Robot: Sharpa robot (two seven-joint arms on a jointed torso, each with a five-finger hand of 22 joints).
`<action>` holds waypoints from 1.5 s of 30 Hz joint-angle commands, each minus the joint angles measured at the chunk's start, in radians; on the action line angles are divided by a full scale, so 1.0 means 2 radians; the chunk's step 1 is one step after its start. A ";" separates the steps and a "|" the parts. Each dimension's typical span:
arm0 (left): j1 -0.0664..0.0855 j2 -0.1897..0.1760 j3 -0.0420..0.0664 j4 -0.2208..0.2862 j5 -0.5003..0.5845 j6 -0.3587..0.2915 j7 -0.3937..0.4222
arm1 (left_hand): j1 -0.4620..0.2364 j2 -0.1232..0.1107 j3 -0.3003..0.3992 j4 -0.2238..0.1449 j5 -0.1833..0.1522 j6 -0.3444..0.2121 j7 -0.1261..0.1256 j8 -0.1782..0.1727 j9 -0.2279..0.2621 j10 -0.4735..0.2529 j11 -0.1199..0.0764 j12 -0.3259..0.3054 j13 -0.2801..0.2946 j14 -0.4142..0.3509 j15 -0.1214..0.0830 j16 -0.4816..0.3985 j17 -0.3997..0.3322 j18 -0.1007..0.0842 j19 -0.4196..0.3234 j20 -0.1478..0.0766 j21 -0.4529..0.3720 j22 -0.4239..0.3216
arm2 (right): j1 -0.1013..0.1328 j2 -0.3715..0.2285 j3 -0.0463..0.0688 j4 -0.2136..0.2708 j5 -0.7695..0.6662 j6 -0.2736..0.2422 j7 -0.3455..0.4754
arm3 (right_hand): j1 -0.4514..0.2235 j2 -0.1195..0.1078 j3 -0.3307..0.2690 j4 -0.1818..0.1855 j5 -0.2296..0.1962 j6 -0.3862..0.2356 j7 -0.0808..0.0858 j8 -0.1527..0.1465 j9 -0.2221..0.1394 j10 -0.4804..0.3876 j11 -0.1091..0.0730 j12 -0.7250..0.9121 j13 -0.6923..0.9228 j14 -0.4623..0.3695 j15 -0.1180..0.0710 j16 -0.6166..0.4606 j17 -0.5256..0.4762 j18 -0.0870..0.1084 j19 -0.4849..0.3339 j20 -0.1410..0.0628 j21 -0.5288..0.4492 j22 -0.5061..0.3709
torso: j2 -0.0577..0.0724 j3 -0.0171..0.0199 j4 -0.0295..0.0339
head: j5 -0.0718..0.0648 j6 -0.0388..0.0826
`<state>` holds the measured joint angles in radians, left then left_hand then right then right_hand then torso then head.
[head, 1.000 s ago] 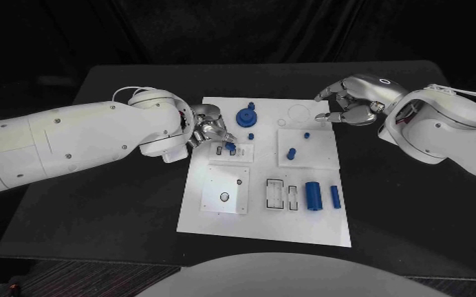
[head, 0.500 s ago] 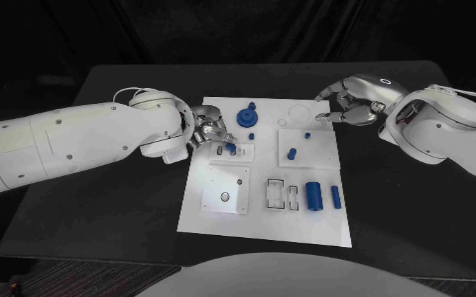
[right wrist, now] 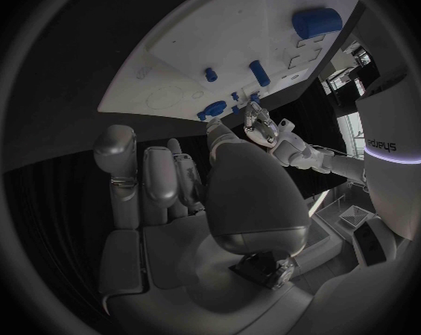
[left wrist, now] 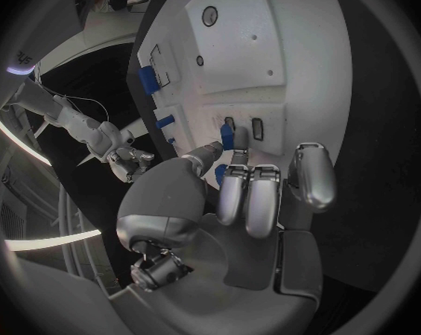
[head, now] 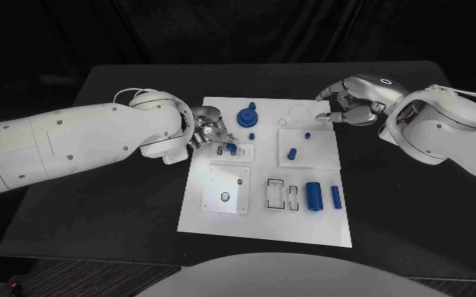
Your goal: Assemble the parts on the task board
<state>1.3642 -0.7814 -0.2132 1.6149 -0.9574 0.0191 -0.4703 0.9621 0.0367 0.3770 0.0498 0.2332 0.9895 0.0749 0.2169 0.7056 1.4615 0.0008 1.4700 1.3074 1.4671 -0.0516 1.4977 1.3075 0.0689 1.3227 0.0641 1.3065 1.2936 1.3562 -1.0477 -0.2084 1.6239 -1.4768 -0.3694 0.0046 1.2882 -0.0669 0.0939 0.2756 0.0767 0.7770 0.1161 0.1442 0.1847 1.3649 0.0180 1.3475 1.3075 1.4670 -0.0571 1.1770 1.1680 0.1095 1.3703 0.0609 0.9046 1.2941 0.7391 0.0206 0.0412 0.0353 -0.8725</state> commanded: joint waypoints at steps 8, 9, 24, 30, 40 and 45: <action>-0.001 -0.001 0.000 0.002 0.001 0.007 0.003 | -0.005 -0.006 -0.014 0.013 -0.013 -0.005 0.001 0.000 0.001 -0.005 0.002 -0.005 0.059 0.008 0.003 -0.004 0.049 0.011 -0.007 0.001 -0.005 -0.002 | -0.001 0.000 0.000 0.000 -0.002 -0.008 -0.001 | 0.003 0.002 -0.002 -0.003 0.003 0.003 0.001 0.002 -0.001 -0.004 0.001 -0.003 0.028 0.000 0.004 -0.003 -0.001 0.008 -0.003 -0.001 -0.002 -0.001 | 0.001 -0.0001 -0.0001 | 0.000 0.000; -0.001 -0.001 0.000 0.002 0.001 0.007 0.003 | -0.005 -0.007 -0.015 0.015 -0.014 -0.005 0.001 0.000 0.001 -0.006 0.002 -0.005 0.058 0.008 0.003 -0.004 0.049 0.010 -0.007 0.001 -0.005 -0.002 | -0.001 0.000 0.000 0.000 -0.002 -0.008 -0.001 | 0.003 0.002 -0.002 -0.003 0.003 0.003 0.001 0.002 -0.001 -0.004 0.001 -0.003 0.028 0.000 0.004 -0.003 -0.001 0.008 -0.003 -0.001 -0.002 -0.001 | 0.001 -0.0001 -0.0001 | 0.000 0.000; -0.002 -0.004 0.000 0.004 0.001 0.012 0.010 | -0.003 -0.008 -0.044 0.035 -0.019 -0.017 0.001 0.020 0.021 -0.012 0.003 -0.009 0.053 0.003 0.004 -0.008 0.042 0.012 -0.012 0.003 -0.014 -0.004 | -0.002 -0.001 0.000 0.000 -0.002 -0.008 -0.003 | 0.004 0.002 -0.002 -0.004 0.003 0.003 0.001 0.002 -0.001 -0.004 0.001 -0.004 0.027 -0.001 0.004 -0.003 -0.001 0.008 -0.003 -0.001 -0.004 -0.001 | 0.000 -0.0003 0.0000 | 0.001 0.000; -0.002 -0.004 0.000 0.004 0.001 0.012 0.013 | -0.001 -0.006 -0.049 0.039 -0.020 -0.015 0.000 0.026 0.026 -0.012 0.003 -0.010 0.052 0.003 0.004 -0.008 0.042 0.012 -0.012 0.003 -0.014 -0.003 | -0.002 -0.001 0.000 0.000 -0.002 -0.009 -0.004 | 0.005 0.003 -0.002 -0.004 0.004 0.003 0.001 0.002 -0.002 -0.005 0.001 -0.004 0.027 -0.001 0.004 -0.003 -0.001 0.008 -0.003 -0.001 -0.004 -0.001 | 0.000 -0.0002 0.0001 | 0.000 0.000; -0.002 -0.004 0.000 0.004 0.001 0.012 0.018 | 0.003 -0.003 -0.056 0.047 -0.020 -0.009 -0.004 0.040 0.034 -0.012 0.000 -0.009 0.053 0.004 0.002 -0.007 0.043 0.012 -0.011 0.001 -0.015 -0.001 | -0.002 0.000 0.000 -0.001 -0.002 -0.010 -0.004 | 0.005 0.003 -0.002 -0.004 0.004 0.003 0.001 0.002 -0.002 -0.005 0.001 -0.004 0.027 -0.001 0.004 -0.003 -0.001 0.008 -0.003 -0.001 -0.004 -0.001 | 0.000 -0.0002 -0.0004 | 0.001 0.000; -0.002 -0.004 0.000 0.004 0.001 0.013 0.018 | 0.007 -0.001 -0.061 0.052 -0.020 0.000 -0.008 0.050 0.040 -0.011 -0.003 -0.008 0.054 0.004 0.000 -0.007 0.045 0.012 -0.010 -0.001 -0.015 0.001 | -0.002 0.000 0.000 -0.001 -0.002 -0.010 -0.004 | 0.005 0.003 -0.002 -0.004 0.004 0.003 0.001 0.002 -0.002 -0.005 0.001 -0.004 0.027 -0.001 0.004 -0.003 -0.001 0.008 -0.003 -0.001 -0.004 -0.001 | 0.000 0.0000 -0.0005 | 0.001 0.000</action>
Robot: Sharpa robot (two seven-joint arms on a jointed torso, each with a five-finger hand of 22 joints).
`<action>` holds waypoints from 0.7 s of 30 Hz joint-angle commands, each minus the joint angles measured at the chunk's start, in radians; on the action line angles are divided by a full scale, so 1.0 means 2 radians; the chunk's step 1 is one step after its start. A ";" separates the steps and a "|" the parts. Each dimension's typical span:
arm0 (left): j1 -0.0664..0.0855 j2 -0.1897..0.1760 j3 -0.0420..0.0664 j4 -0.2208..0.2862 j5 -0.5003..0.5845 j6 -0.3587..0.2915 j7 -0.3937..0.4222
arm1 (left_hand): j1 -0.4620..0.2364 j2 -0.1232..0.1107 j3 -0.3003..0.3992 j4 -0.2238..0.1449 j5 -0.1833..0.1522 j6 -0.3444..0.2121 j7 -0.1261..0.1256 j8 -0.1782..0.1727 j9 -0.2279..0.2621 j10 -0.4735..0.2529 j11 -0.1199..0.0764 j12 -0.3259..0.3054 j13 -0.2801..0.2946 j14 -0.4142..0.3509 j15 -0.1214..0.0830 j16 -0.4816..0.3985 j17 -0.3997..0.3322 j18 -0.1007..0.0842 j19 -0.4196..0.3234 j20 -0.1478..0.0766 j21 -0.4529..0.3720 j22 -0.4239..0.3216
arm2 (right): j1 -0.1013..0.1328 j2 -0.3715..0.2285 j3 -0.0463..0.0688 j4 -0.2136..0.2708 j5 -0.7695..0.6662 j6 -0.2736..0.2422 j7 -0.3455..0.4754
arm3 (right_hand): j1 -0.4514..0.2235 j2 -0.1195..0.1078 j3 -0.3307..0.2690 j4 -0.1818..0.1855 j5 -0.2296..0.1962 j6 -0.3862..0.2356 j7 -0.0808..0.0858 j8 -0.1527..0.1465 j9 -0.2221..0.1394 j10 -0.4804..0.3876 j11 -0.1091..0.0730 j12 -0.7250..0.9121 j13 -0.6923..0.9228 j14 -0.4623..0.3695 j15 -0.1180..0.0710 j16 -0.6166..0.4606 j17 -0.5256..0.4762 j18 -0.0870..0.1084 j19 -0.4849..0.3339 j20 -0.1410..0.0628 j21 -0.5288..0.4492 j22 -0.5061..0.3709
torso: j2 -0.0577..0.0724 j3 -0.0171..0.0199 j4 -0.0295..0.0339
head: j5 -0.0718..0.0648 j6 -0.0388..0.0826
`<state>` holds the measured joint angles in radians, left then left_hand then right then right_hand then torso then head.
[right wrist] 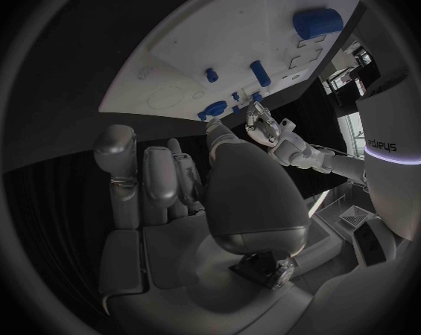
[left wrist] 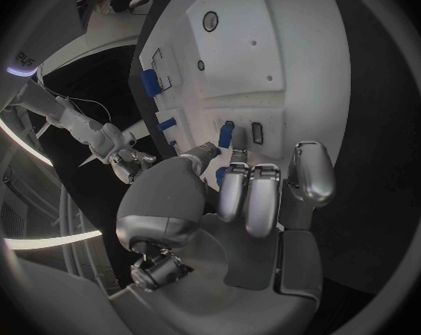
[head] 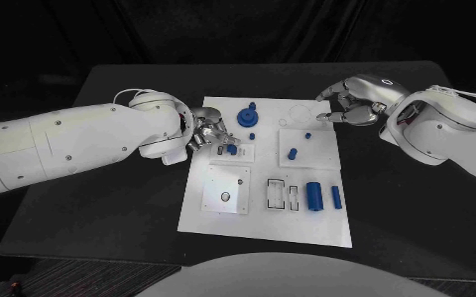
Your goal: Assemble the parts on the task board
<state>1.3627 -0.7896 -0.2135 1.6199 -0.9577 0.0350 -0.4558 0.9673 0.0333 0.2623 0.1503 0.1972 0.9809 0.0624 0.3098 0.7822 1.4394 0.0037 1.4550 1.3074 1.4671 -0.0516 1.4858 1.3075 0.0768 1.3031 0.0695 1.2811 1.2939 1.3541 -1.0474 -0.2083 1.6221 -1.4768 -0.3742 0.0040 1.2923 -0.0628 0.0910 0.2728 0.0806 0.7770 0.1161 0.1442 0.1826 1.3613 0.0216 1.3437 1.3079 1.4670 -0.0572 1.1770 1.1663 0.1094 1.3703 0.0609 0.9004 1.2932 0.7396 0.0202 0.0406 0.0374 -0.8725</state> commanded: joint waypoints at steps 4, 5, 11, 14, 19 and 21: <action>-0.001 0.001 0.000 0.001 0.001 0.007 0.011 | 0.008 0.001 -0.007 0.004 -0.001 0.011 -0.005 0.012 0.007 0.000 -0.007 -0.001 0.054 0.005 -0.002 -0.001 0.045 0.008 0.001 -0.005 -0.002 0.002 | -0.001 0.000 0.000 -0.001 -0.002 -0.008 -0.004 | 0.003 0.001 0.000 -0.003 0.002 0.003 0.001 0.002 0.000 -0.003 -0.001 -0.002 0.027 -0.001 0.004 -0.003 -0.001 0.008 -0.003 -0.001 -0.002 -0.001 | 0.000 0.0002 0.0002 | 0.000 0.000; -0.001 0.001 0.000 0.001 0.001 0.007 0.011 | 0.008 0.001 -0.007 0.004 -0.001 0.011 -0.005 0.012 0.007 0.000 -0.007 -0.001 0.054 0.005 -0.002 -0.001 0.045 0.008 0.001 -0.005 -0.002 0.002 | -0.002 0.000 0.000 -0.001 -0.002 -0.008 -0.004 | 0.003 0.001 0.000 -0.003 0.002 0.003 0.001 0.002 0.000 -0.003 -0.001 -0.002 0.027 -0.001 0.004 -0.003 -0.001 0.008 -0.003 -0.001 -0.002 -0.001 | 0.000 0.0002 0.0003 | 0.000 0.000; -0.001 0.002 0.000 0.001 0.001 0.009 0.012 | 0.010 0.002 -0.009 0.007 -0.001 0.014 -0.007 0.017 0.010 0.001 -0.009 0.000 0.055 0.005 -0.004 -0.001 0.045 0.008 0.001 -0.006 -0.002 0.003 | -0.002 0.000 0.000 -0.001 -0.002 -0.007 -0.004 | 0.004 0.001 0.000 -0.003 0.002 0.004 0.001 0.002 -0.001 -0.004 -0.001 -0.003 0.026 -0.001 0.004 -0.005 -0.002 0.008 -0.004 -0.001 -0.004 -0.001 | 0.000 0.0001 0.0002 | 0.001 0.000; -0.001 0.002 0.000 0.000 0.001 0.011 0.012 | 0.012 0.003 -0.010 0.008 0.000 0.016 -0.008 0.020 0.012 0.002 -0.010 0.000 0.055 0.005 -0.004 -0.001 0.045 0.008 0.002 -0.007 -0.002 0.004 | -0.002 0.000 0.000 -0.001 -0.002 -0.006 -0.005 | 0.004 0.002 0.000 -0.003 0.002 0.004 0.001 0.002 -0.001 -0.004 -0.001 -0.004 0.025 -0.001 0.004 -0.005 -0.002 0.008 -0.004 -0.001 -0.005 -0.002 | 0.000 0.0001 0.0003 | 0.001 0.000; -0.001 0.003 0.000 -0.001 0.001 0.014 0.011 | 0.023 0.003 -0.008 0.004 0.008 0.015 -0.010 0.024 0.016 0.001 -0.012 -0.001 0.054 0.005 -0.007 -0.001 0.045 0.008 0.002 -0.009 -0.003 0.004 | -0.002 0.000 0.000 -0.001 -0.002 -0.006 -0.004 | 0.005 0.002 0.000 -0.004 0.003 0.004 0.001 0.002 -0.001 -0.006 -0.001 -0.006 0.023 -0.001 0.004 -0.005 -0.002 0.008 -0.004 -0.001 -0.005 -0.002 | 0.000 0.0002 0.0003 | 0.002 0.000; -0.001 0.003 0.000 -0.001 0.001 0.015 0.010 | 0.027 0.003 -0.007 0.002 0.011 0.014 -0.011 0.024 0.017 0.001 -0.013 -0.001 0.054 0.005 -0.007 -0.002 0.044 0.008 0.002 -0.010 -0.003 0.004 | -0.002 0.000 0.000 -0.001 -0.002 -0.006 -0.004 | 0.005 0.002 0.000 -0.004 0.003 0.004 0.001 0.002 -0.001 -0.007 -0.001 -0.007 0.022 -0.001 0.004 -0.005 -0.002 0.008 -0.004 -0.001 -0.005 -0.002 | 0.001 0.0002 0.0004 | 0.002 0.000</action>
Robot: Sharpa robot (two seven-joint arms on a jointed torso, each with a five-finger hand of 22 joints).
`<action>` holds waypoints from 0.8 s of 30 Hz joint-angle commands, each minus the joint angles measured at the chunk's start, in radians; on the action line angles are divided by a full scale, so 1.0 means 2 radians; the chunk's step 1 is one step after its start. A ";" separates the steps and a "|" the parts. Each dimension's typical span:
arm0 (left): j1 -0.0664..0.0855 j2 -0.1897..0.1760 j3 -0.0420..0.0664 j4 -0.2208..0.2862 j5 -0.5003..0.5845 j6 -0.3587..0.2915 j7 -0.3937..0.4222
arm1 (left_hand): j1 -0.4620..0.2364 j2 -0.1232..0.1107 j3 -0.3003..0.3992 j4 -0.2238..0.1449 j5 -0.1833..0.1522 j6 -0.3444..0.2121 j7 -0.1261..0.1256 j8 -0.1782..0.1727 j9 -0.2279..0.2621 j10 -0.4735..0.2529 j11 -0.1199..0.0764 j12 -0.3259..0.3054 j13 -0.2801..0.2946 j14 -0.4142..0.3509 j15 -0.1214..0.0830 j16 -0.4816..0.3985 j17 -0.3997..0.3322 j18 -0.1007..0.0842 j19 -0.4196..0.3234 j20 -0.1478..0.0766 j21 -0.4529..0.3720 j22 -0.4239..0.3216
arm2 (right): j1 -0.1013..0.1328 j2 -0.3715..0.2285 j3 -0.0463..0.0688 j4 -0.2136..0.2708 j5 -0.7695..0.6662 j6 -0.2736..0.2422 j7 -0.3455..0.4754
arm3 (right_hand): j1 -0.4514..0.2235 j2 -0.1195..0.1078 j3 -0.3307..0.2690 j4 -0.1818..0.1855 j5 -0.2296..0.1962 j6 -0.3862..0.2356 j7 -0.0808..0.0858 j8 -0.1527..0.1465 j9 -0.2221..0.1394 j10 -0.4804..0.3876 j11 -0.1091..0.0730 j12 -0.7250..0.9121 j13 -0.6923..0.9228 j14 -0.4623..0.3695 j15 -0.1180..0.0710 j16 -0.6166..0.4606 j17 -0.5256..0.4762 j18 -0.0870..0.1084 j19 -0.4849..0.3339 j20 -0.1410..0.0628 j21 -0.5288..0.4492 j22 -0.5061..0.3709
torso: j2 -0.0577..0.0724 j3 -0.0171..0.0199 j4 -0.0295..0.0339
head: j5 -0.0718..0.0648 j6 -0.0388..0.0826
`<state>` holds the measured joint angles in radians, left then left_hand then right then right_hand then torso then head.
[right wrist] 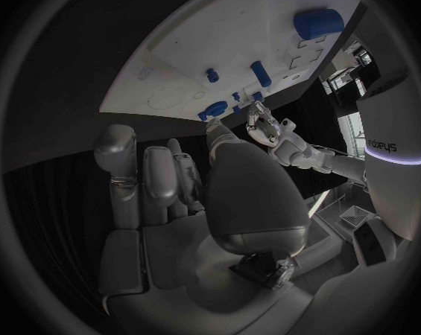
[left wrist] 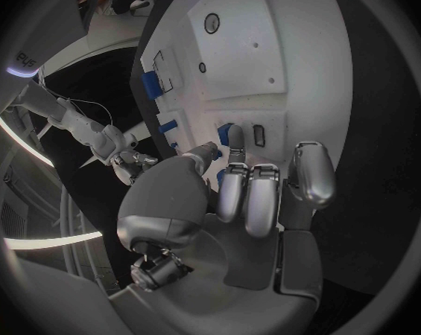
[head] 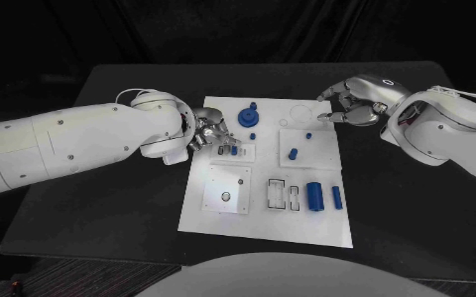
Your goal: Assemble the parts on the task board
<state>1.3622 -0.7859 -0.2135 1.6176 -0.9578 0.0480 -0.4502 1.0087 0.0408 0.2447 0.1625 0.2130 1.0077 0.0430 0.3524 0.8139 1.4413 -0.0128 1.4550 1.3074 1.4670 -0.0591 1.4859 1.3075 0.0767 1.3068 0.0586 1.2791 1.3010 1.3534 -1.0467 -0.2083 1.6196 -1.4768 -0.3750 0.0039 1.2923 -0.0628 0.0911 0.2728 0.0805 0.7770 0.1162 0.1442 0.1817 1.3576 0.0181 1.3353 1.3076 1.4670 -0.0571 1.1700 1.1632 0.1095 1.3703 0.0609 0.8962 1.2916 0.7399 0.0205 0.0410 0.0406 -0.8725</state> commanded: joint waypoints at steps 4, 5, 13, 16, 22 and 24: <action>-0.001 0.002 0.000 -0.001 0.001 0.013 0.007 | 0.013 -0.001 0.003 -0.008 0.007 -0.001 -0.001 0.004 0.002 0.000 -0.005 -0.002 0.053 0.005 -0.004 -0.002 0.044 0.008 0.000 -0.005 -0.003 0.001 | -0.001 0.000 0.000 0.000 -0.002 -0.005 -0.004 | 0.005 0.002 0.000 -0.004 0.003 0.004 0.001 0.002 -0.001 -0.006 0.001 -0.004 0.022 -0.001 0.004 -0.002 -0.001 0.008 -0.004 -0.001 -0.003 -0.001 | 0.000 -0.0001 0.0002 | 0.001 0.000; -0.001 0.002 0.000 -0.001 0.001 0.013 0.007 | 0.013 -0.001 0.003 -0.008 0.007 -0.001 -0.001 0.004 0.002 0.000 -0.005 -0.002 0.053 0.005 -0.004 -0.002 0.044 0.008 0.000 -0.005 -0.003 0.001 | -0.001 0.000 0.000 0.000 -0.002 -0.005 -0.004 | 0.005 0.002 0.000 -0.004 0.003 0.004 0.001 0.002 -0.001 -0.006 0.001 -0.004 0.022 -0.001 0.004 -0.002 -0.001 0.008 -0.004 -0.001 -0.003 -0.001 | 0.000 -0.0001 0.0002 | 0.001 0.000; -0.001 0.002 0.000 -0.001 0.001 0.008 0.010 | 0.014 0.000 0.004 -0.007 0.008 -0.002 -0.001 0.004 0.003 0.000 -0.005 -0.002 0.053 0.005 -0.004 -0.002 0.044 0.008 0.001 -0.006 -0.003 0.002 | -0.001 0.000 0.000 -0.001 -0.002 -0.007 -0.004 | 0.006 0.003 0.000 -0.004 0.003 0.004 0.001 0.002 -0.001 -0.007 0.001 -0.006 0.020 -0.001 0.004 -0.002 -0.001 0.008 -0.004 -0.001 -0.004 -0.001 | 0.000 0.0000 0.0004 | 0.000 0.000; -0.001 -0.001 0.000 0.001 0.001 -0.006 0.015 | 0.009 -0.001 -0.001 -0.001 0.003 -0.002 0.000 0.006 0.004 0.003 -0.005 0.001 0.057 0.007 -0.004 0.000 0.048 0.007 0.004 -0.006 0.000 0.005 | -0.001 -0.001 0.000 -0.001 -0.002 -0.011 -0.003 | 0.006 0.003 0.000 -0.004 0.003 0.004 0.001 0.002 -0.001 -0.008 0.001 -0.006 0.019 -0.001 0.004 -0.002 -0.001 0.008 -0.004 -0.001 -0.004 -0.001 | 0.000 0.0000 0.0001 | -0.001 0.000; 0.003 -0.013 0.001 0.012 0.001 -0.045 0.034 | 0.002 -0.007 -0.015 0.012 -0.008 -0.001 -0.001 0.012 0.009 0.009 -0.006 0.005 0.062 0.012 -0.005 0.004 0.054 0.005 0.010 -0.007 0.004 0.011 | -0.001 -0.002 0.000 0.000 -0.002 -0.018 -0.002 | 0.005 0.003 0.000 -0.004 0.003 0.004 0.001 0.002 -0.002 -0.011 0.001 -0.011 0.015 -0.001 0.004 -0.004 -0.003 0.009 -0.005 -0.001 -0.006 -0.002 | 0.000 -0.0001 0.0000 | -0.001 0.000; 0.011 -0.019 0.001 0.016 0.001 -0.058 0.044 | -0.005 -0.012 -0.027 0.022 -0.015 0.001 -0.002 0.016 0.014 0.013 -0.006 0.008 0.066 0.015 -0.006 0.006 0.059 0.005 0.014 -0.007 0.006 0.014 | -0.001 -0.003 0.000 0.000 -0.002 -0.018 -0.002 | 0.005 0.003 -0.001 -0.003 0.003 0.004 0.001 0.002 -0.002 -0.012 0.001 -0.012 0.015 -0.002 0.004 -0.004 -0.003 0.009 -0.005 -0.001 -0.007 -0.002 | 0.000 0.0000 -0.0001 | -0.001 0.000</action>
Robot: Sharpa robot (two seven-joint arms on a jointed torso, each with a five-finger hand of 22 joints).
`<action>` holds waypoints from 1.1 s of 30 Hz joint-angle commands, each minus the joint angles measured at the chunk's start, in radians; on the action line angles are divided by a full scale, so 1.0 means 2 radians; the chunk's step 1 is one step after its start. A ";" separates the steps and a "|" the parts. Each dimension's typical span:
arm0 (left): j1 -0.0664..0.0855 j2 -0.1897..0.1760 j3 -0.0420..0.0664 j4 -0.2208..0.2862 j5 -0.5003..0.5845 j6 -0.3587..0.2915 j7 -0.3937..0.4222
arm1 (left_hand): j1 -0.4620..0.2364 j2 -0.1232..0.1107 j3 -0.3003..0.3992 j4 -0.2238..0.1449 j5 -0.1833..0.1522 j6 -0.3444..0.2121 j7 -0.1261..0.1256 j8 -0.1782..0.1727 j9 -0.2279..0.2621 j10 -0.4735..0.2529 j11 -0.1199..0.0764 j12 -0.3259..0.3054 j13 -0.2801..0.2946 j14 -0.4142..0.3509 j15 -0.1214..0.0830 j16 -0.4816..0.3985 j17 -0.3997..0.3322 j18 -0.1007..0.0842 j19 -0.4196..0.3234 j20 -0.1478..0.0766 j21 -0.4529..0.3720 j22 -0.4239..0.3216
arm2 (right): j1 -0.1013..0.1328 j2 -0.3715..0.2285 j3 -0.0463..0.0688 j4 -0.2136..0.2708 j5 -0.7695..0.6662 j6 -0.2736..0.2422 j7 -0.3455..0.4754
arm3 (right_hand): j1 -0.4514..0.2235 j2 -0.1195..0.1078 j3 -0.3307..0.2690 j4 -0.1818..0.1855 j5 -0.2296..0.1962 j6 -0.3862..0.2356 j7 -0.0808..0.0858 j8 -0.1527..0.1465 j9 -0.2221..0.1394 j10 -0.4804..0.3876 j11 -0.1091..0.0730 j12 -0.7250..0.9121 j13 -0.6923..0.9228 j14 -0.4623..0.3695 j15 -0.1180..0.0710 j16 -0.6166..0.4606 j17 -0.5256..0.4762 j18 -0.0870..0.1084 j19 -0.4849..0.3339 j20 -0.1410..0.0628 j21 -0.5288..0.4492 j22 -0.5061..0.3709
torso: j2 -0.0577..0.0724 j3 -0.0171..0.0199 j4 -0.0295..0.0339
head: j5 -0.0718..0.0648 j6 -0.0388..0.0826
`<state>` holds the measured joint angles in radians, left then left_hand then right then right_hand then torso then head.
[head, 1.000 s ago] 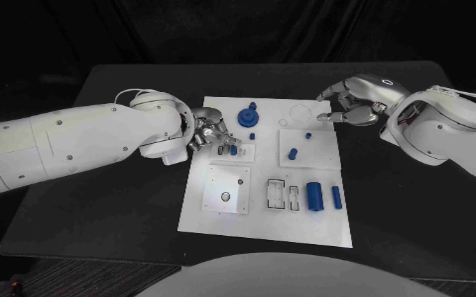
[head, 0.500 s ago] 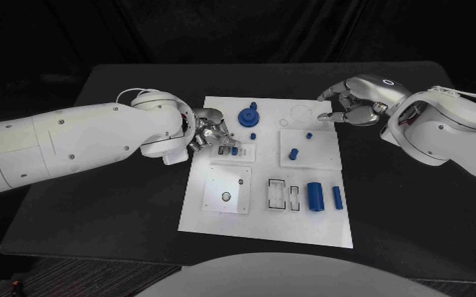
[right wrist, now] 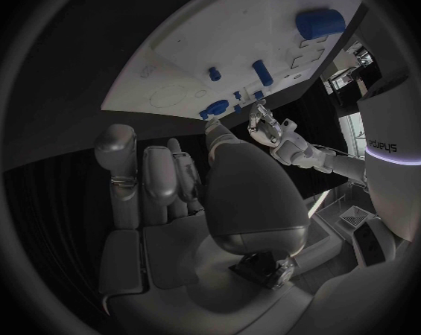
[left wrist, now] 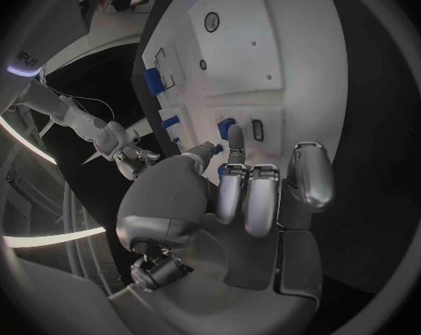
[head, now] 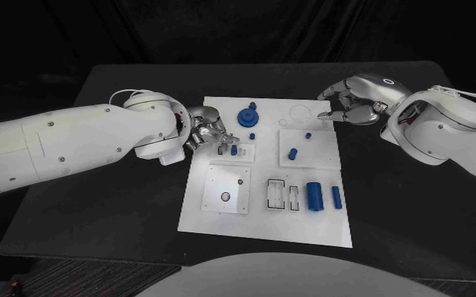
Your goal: Assemble the parts on the task board
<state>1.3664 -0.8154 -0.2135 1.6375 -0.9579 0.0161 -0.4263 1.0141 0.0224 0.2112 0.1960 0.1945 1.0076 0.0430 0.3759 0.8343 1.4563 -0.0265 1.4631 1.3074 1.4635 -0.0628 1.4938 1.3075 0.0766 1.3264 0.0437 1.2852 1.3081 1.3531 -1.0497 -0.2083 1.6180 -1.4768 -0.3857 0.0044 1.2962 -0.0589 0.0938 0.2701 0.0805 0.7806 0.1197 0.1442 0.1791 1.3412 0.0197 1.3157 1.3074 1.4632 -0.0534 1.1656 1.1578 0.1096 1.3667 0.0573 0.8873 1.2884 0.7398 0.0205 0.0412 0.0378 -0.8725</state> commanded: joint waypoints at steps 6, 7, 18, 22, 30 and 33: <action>0.033 -0.020 0.001 0.020 0.001 -0.088 0.057 | 0.004 -0.004 -0.039 0.024 -0.019 0.006 -0.012 0.041 0.040 0.048 -0.009 0.044 0.118 0.052 -0.013 0.036 0.127 -0.008 0.046 -0.008 0.048 0.051 | -0.001 -0.002 0.000 0.000 -0.002 -0.012 -0.002 | 0.002 0.001 -0.002 -0.002 0.003 0.002 -0.001 0.002 -0.001 -0.005 0.000 -0.003 0.014 0.000 0.002 -0.003 -0.001 0.009 -0.003 0.001 -0.002 0.000 | 0.000 -0.0006 -0.0009 | 0.000 0.000; 0.037 -0.022 0.001 0.021 0.001 -0.090 0.059 | 0.006 -0.004 -0.042 0.025 -0.019 0.006 -0.013 0.045 0.044 0.050 -0.010 0.047 0.122 0.053 -0.014 0.038 0.131 -0.009 0.048 -0.009 0.051 0.053 | -0.001 -0.002 0.000 0.000 -0.002 -0.012 -0.001 | 0.002 0.001 -0.002 -0.002 0.003 0.002 -0.001 0.002 -0.001 -0.005 0.000 -0.003 0.014 0.000 0.002 -0.003 -0.001 0.009 -0.003 0.001 -0.002 0.000 | -0.001 -0.0004 -0.0009 | 0.000 0.000; 0.068 -0.012 0.001 -0.020 -0.041 -0.033 0.029 | 0.023 -0.002 -0.051 0.028 -0.024 -0.007 -0.011 0.039 0.048 0.043 -0.008 0.039 0.112 0.050 -0.013 0.035 0.123 -0.007 0.042 -0.010 0.044 0.051 | -0.001 0.002 0.000 -0.003 -0.002 -0.009 0.003 | 0.002 0.002 -0.003 -0.001 0.003 0.003 -0.001 0.002 -0.001 -0.004 0.000 -0.003 0.014 0.000 0.002 -0.002 0.000 0.009 -0.003 0.001 -0.002 0.000 | 0.000 0.0001 -0.0003 | 0.004 0.000; 0.069 0.000 0.001 -0.051 -0.052 -0.007 0.017 | 0.026 -0.001 -0.051 0.028 -0.025 -0.008 -0.010 0.038 0.048 0.043 -0.008 0.040 0.112 0.050 -0.013 0.035 0.123 -0.007 0.042 -0.009 0.044 0.051 | -0.001 0.003 0.000 -0.004 -0.002 -0.009 0.005 | 0.002 0.002 -0.003 -0.001 0.004 0.003 -0.001 0.002 -0.001 -0.005 0.000 -0.004 0.012 0.000 0.002 -0.002 -0.001 0.009 -0.003 0.001 -0.002 0.000 | 0.000 0.0002 0.0005 | 0.004 0.000; 0.059 0.023 0.001 -0.099 -0.059 0.023 0.005 | 0.027 0.000 -0.051 0.028 -0.026 -0.006 -0.010 0.039 0.048 0.043 -0.008 0.040 0.112 0.050 -0.012 0.035 0.123 -0.007 0.042 -0.009 0.043 0.051 | -0.002 0.004 0.000 -0.005 -0.002 -0.009 0.008 | 0.003 0.004 -0.003 -0.002 0.005 0.004 -0.001 0.002 -0.002 -0.006 0.000 -0.005 0.011 0.000 0.002 -0.003 -0.001 0.009 -0.003 0.001 -0.003 -0.001 | 0.001 -0.0005 0.0001 | 0.004 0.000; 0.055 0.029 0.001 -0.107 -0.059 0.029 0.006 | 0.026 0.001 -0.054 0.030 -0.028 -0.005 -0.010 0.040 0.050 0.042 -0.008 0.039 0.110 0.049 -0.012 0.034 0.122 -0.006 0.039 -0.009 0.041 0.049 | -0.002 0.004 0.000 -0.005 -0.002 -0.008 0.009 | 0.004 0.004 -0.003 -0.002 0.006 0.004 -0.001 0.002 -0.002 -0.006 0.000 -0.007 0.010 0.000 0.002 -0.004 -0.002 0.009 -0.003 0.001 -0.005 -0.001 | 0.002 -0.0015 -0.0001 | 0.004 0.000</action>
<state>1.4797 -0.7614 -0.2127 1.4285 -1.0586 0.0201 -0.4053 1.0571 0.0207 0.1102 0.2583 0.1444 0.9985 0.0196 0.4579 0.9325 1.4660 -0.0414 1.5438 1.3074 1.4671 -0.0840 1.5681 1.3075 0.0767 1.4119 0.0285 1.3702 1.3078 1.3517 -1.0417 -0.2083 1.6081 -1.4768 -0.3929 0.0148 1.3001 -0.0549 0.0938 0.2701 0.0922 0.7807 0.1197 0.1442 0.1763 1.3343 0.0198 1.3084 1.3079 1.4633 -0.0534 1.1615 1.1546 0.1095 1.3667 0.0573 0.8817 1.2872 0.7414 0.0205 0.0418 0.0465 -0.8725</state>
